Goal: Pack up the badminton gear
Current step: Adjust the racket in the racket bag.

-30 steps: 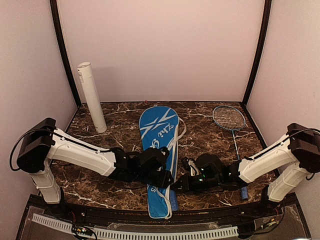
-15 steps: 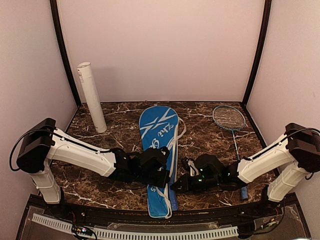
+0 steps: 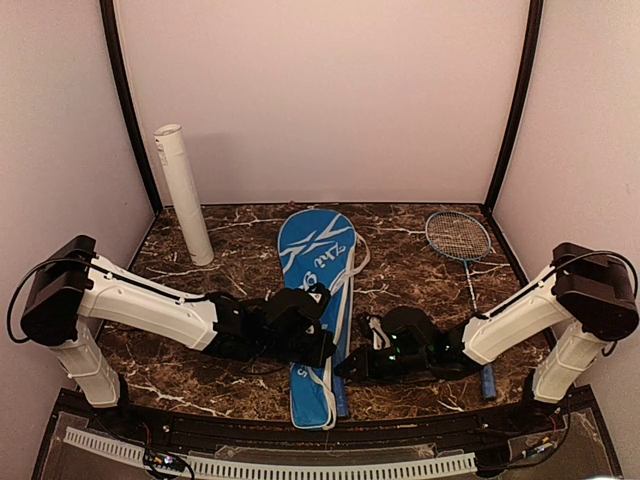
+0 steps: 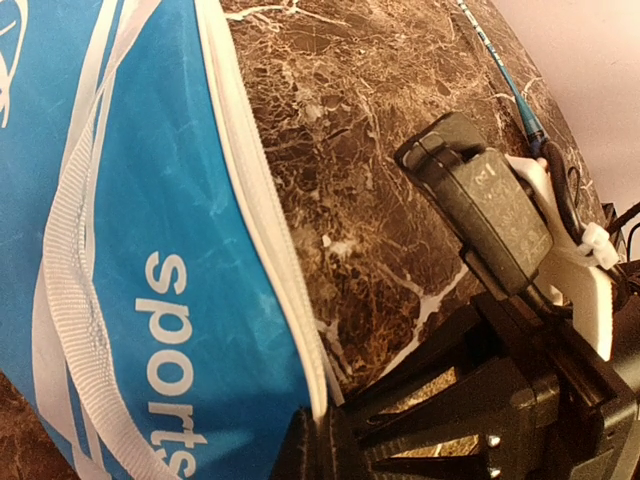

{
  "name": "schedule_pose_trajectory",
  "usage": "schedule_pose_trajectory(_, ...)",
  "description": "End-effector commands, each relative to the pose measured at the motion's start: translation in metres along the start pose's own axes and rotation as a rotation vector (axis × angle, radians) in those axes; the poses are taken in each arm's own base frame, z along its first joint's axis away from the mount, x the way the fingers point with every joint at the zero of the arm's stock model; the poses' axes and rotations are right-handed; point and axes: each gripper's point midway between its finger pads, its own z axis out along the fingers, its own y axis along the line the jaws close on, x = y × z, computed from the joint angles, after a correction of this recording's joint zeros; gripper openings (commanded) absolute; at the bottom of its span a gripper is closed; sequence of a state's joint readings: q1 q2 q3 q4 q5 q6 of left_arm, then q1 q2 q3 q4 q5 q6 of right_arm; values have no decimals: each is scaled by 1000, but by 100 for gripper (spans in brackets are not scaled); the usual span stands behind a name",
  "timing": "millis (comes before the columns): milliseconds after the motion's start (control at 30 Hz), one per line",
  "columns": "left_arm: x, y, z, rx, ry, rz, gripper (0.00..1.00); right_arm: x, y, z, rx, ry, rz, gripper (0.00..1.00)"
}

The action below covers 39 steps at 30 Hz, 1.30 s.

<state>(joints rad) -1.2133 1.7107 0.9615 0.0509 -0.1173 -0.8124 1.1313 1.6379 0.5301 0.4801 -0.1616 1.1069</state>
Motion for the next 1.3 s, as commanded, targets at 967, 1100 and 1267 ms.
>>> schedule_pose_trajectory(967, -14, -41, -29, 211, -57, -65, 0, -82, 48, -10, -105, -265, -89, 20)
schedule_pose_trajectory(1100, -17, -48, -30, 241, -64, -76, 0, -83, 42, -1, -88, -267, -100, 19)
schedule_pose_trajectory(1267, -18, -56, -27, 280, -56, -90, 0, -87, 43, 6, -86, -275, -105, 19)
